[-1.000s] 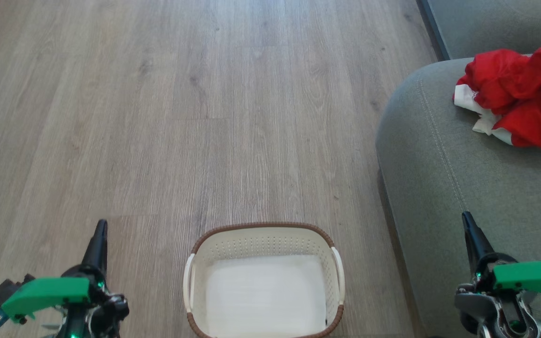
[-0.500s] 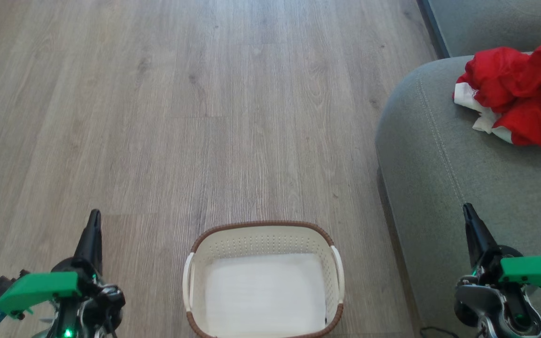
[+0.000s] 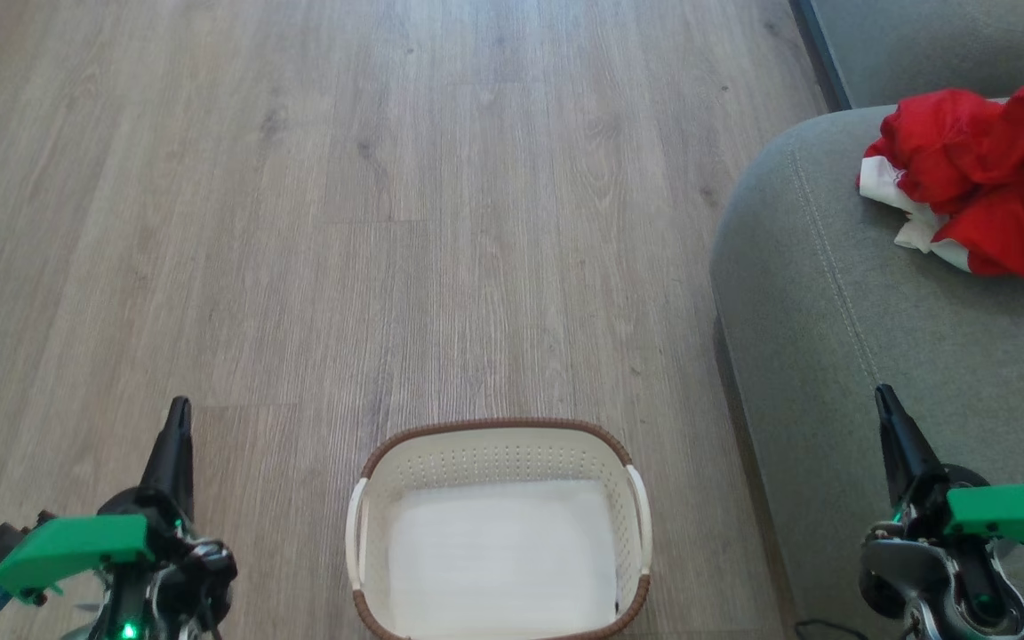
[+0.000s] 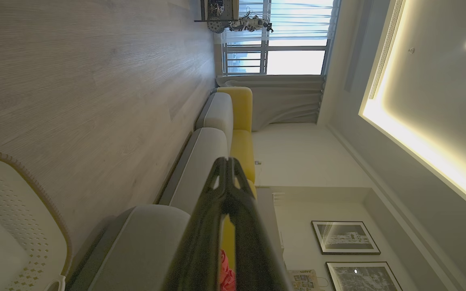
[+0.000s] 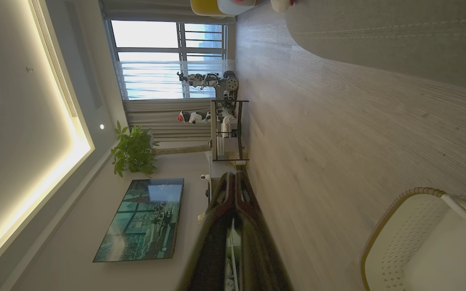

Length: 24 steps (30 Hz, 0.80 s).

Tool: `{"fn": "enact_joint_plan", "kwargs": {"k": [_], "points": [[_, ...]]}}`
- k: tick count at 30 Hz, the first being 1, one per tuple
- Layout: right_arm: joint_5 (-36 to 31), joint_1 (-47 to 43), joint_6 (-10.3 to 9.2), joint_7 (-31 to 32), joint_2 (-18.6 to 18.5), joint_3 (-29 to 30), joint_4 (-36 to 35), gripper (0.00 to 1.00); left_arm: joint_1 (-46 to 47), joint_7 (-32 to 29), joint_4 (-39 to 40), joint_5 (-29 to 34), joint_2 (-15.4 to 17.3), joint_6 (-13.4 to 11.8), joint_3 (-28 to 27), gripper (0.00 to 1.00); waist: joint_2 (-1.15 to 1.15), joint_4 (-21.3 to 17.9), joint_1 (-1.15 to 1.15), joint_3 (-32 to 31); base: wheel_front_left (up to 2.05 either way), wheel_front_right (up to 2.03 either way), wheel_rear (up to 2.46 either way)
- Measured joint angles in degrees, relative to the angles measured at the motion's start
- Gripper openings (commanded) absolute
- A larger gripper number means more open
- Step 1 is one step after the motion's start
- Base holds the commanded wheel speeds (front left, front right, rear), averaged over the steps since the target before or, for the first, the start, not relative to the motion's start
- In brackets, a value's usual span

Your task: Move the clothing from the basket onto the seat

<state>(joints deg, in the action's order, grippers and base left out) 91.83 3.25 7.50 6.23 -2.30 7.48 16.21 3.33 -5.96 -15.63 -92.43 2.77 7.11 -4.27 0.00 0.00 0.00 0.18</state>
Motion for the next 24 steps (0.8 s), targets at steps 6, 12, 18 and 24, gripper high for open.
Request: {"fn": "enact_joint_plan", "kwargs": {"k": [6,12,18,24], "points": [[0.0,0.0,0.0,0.0,0.0,0.0,0.0,0.0,0.0,-0.01,0.0,0.0,-0.01,0.0,-0.01,0.0,0.0,0.0,0.0,0.0,0.0,0.0,0.0],[0.0,0.0,0.0,0.0,0.0,0.0,0.0,0.0,0.0,-0.01,0.0,0.0,-0.02,0.0,-0.02,0.0,0.0,0.0,0.0,0.0,0.0,0.0,0.0],[0.0,0.0,0.0,0.0,0.0,0.0,0.0,0.0,0.0,-0.01,0.0,0.0,-0.03,0.0,-0.03,0.0,0.0,0.0,0.0,0.0,0.0,0.0,0.0],[0.0,0.0,0.0,0.0,0.0,0.0,0.0,0.0,0.0,-0.01,0.0,0.0,-0.04,0.0,-0.04,0.0,0.0,0.0,0.0,0.0,0.0,0.0,0.0]]}}
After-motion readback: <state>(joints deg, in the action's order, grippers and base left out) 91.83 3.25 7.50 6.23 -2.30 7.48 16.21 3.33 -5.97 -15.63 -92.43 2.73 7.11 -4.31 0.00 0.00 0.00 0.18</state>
